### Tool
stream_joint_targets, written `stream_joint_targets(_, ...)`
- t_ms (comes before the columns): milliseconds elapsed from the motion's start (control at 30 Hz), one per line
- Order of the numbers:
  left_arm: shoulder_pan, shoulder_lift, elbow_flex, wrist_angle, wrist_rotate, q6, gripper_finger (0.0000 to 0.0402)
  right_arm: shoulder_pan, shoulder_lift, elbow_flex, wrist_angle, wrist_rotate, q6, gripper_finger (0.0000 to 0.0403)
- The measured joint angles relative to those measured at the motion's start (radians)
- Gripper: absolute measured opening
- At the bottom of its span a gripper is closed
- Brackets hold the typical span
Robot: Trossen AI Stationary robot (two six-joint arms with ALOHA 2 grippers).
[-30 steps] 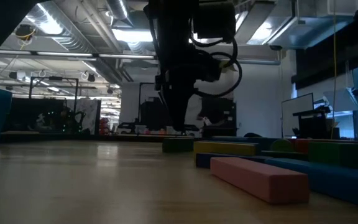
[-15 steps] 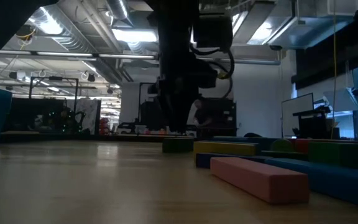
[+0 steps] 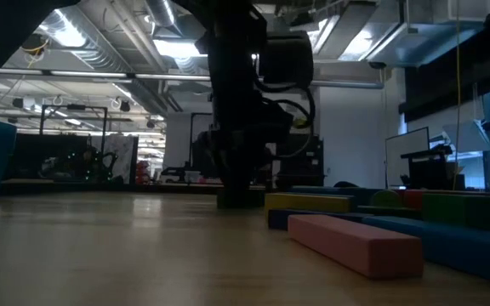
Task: Sort blocks by size
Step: Put the green rectangular block into the orange bin
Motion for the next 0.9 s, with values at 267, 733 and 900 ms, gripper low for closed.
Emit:
stream_joint_targets(267,-0.005,0.000,0.000,0.030,0.003,0.022,0.0038,0.000,0.000,0.000,0.000,0.021,0.000,0.0161)
stream_joint_targets(733,-0.060,-0.078,0.001,0.133,0.012,0.071,0.0038,0.000,0.000,0.000,0.008,0.335,0.027,0.0161)
stream_joint_targets(900,-0.092,-0.126,0.002,0.218,0.013,0.084,0.0038,-0.028,0.000,0.000,0.036,0.372,0.038,0.0161)
